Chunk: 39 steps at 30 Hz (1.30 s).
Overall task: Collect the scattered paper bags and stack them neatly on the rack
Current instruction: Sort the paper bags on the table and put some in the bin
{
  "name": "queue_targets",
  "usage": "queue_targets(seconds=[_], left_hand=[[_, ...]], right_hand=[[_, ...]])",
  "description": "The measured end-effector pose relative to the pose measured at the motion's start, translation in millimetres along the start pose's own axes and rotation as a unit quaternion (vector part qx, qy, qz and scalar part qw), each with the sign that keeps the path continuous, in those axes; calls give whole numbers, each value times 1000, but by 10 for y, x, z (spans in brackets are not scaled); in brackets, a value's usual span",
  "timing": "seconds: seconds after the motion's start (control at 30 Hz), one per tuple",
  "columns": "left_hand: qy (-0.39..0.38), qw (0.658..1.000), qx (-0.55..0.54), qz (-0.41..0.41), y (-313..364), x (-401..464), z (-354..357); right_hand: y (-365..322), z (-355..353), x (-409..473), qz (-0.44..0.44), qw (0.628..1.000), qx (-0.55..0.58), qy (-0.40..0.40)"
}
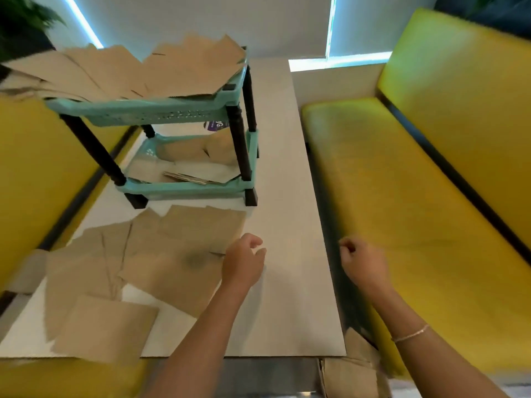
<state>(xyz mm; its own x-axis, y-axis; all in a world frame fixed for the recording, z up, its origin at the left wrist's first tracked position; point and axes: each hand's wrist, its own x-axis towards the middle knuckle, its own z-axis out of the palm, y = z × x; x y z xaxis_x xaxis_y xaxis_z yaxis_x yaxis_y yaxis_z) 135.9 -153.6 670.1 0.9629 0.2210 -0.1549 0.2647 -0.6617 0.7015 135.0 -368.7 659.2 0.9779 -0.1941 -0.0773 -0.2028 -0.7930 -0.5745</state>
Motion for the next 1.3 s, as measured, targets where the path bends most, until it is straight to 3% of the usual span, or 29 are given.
queue_targets(seconds=[0.1,0.17,0.33,0.43,0.5,0.73,0.83,0.97,1.17,1.3], left_hand=[[55,994,88,-20,-188,165,-261],[43,982,176,-49,-308,232,-443],[-116,964,237,-23,-579,390,-757],[-224,939,260,21,-617,473,-919],[-252,922,290,40,-628,489,-991],[-218,929,286,89,-707,497,-997],[-231,923,293,89,-725,513,-1054],[-216,898,348,162,-666,467,-1098],[-186,933,253,173,-225,409,-1346],[-166,964,88,189,230,248,-1388]], right_hand=[[-474,59,0,-28,999,37,1],[-743,159,-8,-34,998,38,-32],[-1236,624,39,6,990,6,-141],[-1488,884,130,23,988,0,-150],[-1698,1003,178,48,988,16,-144],[-2030,1295,257,144,983,-6,-115],[-2007,1286,233,123,988,20,-88],[-1906,1135,149,78,984,116,-110],[-1522,493,21,-8,976,211,-52],[-1109,-65,-50,32,962,270,22]])
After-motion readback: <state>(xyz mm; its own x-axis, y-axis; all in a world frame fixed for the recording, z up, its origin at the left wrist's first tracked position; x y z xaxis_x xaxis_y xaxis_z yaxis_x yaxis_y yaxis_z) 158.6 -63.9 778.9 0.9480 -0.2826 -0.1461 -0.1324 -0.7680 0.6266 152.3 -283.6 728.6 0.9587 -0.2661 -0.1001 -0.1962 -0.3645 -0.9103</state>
